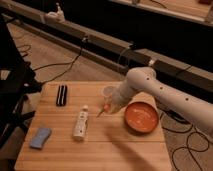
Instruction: Place the pepper in the ceramic bowl
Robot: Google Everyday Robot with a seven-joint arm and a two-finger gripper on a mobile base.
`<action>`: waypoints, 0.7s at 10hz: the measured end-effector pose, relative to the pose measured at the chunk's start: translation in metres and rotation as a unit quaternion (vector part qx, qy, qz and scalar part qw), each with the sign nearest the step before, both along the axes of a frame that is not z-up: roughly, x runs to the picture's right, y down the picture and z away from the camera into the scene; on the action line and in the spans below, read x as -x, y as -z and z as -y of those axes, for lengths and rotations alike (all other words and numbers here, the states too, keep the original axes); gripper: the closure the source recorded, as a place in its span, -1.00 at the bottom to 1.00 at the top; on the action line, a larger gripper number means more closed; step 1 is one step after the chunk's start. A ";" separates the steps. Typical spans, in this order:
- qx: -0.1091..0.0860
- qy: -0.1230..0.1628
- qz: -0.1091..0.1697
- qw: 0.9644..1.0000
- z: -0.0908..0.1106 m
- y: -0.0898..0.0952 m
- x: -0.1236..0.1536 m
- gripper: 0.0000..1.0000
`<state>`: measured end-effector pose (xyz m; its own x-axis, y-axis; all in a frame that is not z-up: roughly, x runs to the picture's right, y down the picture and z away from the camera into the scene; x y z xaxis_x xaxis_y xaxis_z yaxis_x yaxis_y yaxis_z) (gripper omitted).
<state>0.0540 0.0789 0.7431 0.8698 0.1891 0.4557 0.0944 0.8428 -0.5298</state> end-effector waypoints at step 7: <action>-0.001 -0.083 -0.018 0.996 0.027 -0.012 -0.038 1.00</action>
<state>0.0924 0.0520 0.7553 0.8422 0.3308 0.4257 -0.0647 0.8460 -0.5292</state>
